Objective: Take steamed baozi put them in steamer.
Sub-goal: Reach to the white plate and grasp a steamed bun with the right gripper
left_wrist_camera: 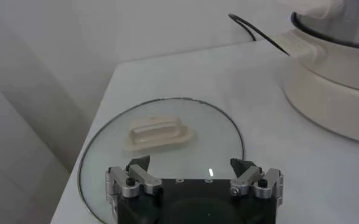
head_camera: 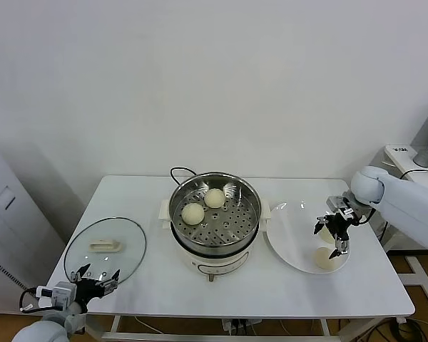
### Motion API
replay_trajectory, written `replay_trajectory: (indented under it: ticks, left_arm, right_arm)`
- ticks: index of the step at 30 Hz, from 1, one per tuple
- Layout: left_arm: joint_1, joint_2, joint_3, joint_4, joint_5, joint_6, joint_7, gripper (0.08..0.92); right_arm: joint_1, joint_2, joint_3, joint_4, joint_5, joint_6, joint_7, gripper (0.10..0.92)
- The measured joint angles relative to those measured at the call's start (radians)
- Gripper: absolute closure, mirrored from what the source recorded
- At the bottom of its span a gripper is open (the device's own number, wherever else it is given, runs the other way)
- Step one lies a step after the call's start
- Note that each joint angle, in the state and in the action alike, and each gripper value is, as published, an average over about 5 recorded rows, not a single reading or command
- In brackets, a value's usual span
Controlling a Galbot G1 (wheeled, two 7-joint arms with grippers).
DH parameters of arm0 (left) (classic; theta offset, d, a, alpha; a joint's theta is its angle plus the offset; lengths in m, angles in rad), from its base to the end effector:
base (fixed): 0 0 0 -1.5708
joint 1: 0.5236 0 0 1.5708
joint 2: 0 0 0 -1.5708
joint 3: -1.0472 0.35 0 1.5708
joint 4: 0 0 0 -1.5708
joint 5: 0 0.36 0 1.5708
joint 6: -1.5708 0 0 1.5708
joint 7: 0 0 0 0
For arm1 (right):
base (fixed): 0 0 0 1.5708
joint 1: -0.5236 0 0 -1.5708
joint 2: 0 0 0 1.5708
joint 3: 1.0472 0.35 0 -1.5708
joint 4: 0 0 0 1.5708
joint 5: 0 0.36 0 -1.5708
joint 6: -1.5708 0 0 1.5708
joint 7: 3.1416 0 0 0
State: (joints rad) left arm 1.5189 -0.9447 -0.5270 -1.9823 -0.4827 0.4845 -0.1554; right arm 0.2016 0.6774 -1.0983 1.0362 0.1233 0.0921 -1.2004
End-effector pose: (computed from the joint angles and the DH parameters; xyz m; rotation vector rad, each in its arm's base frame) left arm 0.2184 0.1216 -0.2980 -0.0850 -2.5440 -0.2504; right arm 0.5408 -0.2217 -0.1971 1.4727 -1.2416 1.2620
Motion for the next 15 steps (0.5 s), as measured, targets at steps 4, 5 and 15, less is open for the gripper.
replay_trajectory:
  ticks: [4, 5, 15]
  left_arm:
    - [-0.001, -0.001, 0.003, 0.003, 0.001, 0.0, 0.0, 0.177]
    - [-0.001, -0.001, 0.003, 0.003, 0.001, 0.0, 0.0, 0.177]
    - [-0.001, 0.0, 0.004, 0.007, 0.002, 0.0, 0.001, 0.177]
  right_arm:
    - [-0.03, 0.005, 0.028, -0.019, -0.022, 0.005, -0.004, 0.203]
    - [-0.036, 0.006, 0.034, -0.023, -0.026, 0.006, -0.006, 0.203]
    - [-0.088, 0.024, 0.083, -0.057, -0.068, 0.008, -0.018, 0.308]
